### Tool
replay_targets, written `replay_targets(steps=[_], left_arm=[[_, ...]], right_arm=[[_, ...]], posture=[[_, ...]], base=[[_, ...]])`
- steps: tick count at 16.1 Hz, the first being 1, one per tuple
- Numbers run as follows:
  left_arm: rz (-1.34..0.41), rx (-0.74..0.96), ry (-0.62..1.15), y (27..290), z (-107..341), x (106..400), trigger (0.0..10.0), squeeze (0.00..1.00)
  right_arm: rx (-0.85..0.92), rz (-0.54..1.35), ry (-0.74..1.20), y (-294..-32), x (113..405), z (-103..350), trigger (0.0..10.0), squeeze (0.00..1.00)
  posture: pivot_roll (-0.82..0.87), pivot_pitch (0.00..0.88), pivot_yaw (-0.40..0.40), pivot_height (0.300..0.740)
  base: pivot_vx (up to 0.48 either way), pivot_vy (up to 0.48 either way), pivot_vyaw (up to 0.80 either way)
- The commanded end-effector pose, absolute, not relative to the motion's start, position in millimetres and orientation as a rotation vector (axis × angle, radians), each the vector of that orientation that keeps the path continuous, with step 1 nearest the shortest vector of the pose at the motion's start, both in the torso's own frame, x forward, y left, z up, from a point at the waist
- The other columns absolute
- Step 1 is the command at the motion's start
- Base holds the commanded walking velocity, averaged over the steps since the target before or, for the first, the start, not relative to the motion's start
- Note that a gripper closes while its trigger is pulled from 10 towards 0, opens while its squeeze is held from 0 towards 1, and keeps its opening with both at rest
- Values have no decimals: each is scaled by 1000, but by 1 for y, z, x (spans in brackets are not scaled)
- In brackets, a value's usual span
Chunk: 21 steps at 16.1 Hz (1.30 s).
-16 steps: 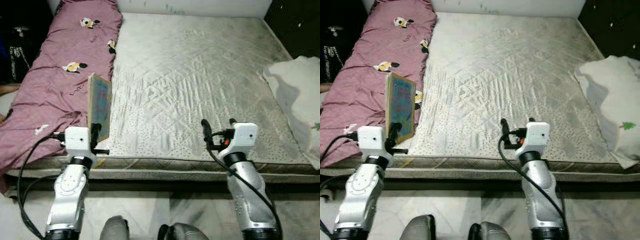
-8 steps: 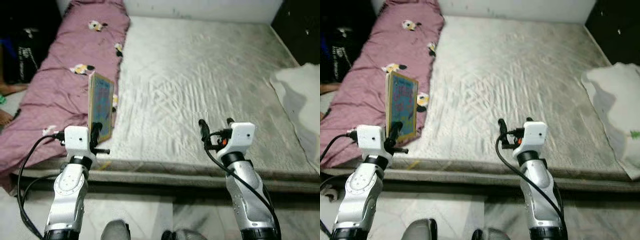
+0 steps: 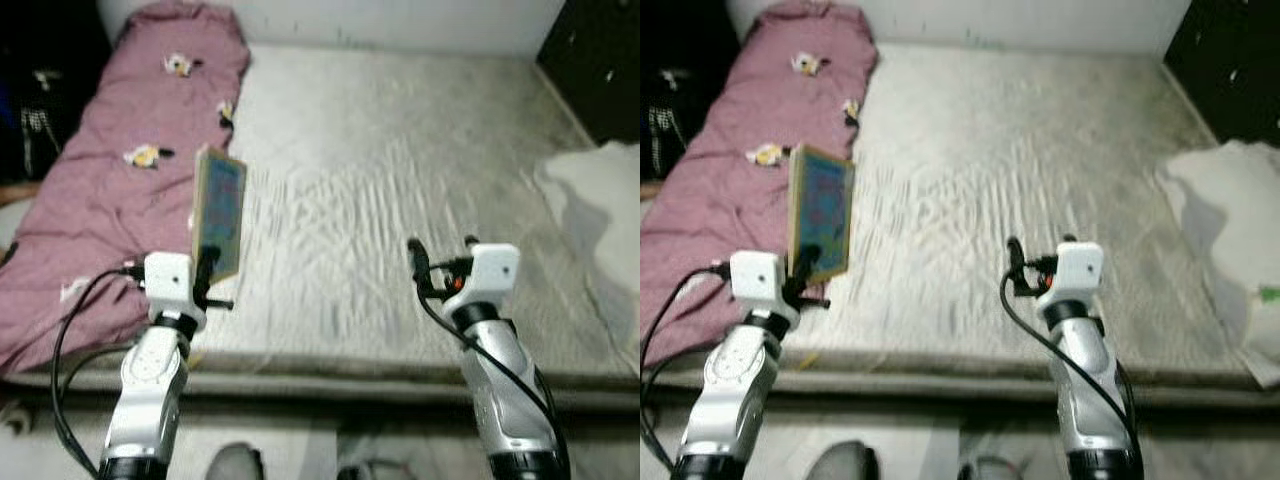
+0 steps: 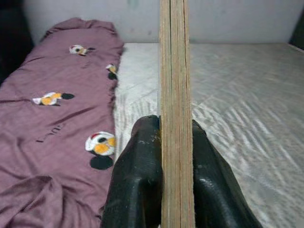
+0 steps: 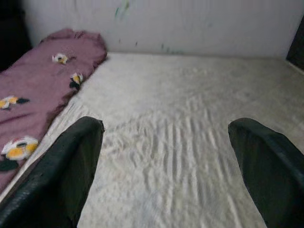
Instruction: Clean up the room
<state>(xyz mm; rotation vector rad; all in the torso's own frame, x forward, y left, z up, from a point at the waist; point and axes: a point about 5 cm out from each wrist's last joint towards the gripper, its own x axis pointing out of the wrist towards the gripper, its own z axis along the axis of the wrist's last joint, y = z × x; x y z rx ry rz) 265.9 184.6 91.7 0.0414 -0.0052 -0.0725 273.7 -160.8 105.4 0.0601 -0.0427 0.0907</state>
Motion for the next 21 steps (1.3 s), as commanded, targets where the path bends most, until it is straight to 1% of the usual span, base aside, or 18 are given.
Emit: replay_targets(steps=[1,8,11,21], left_arm=[[-26,57,-36,194,99,267,10000,0],[-39,79,-17,194,96,265,10000,0],[-39,74,-19,195,97,266,10000,0],[-47,63,-19,192,97,266,10000,0]], right_arm=[[59,97,-50,-157,274,107,10000,0],[72,79,-47,-160,274,106,10000,0],[65,65,-47,-165,273,105,10000,0],[70,53,-39,-166,274,104,10000,0]], posture=[[23,119,-49,740],[26,129,-51,740],[23,133,-49,740],[23,133,-50,740]], base=[[0,0,0],[0,0,0],[0,-308,0],[0,-333,0]])
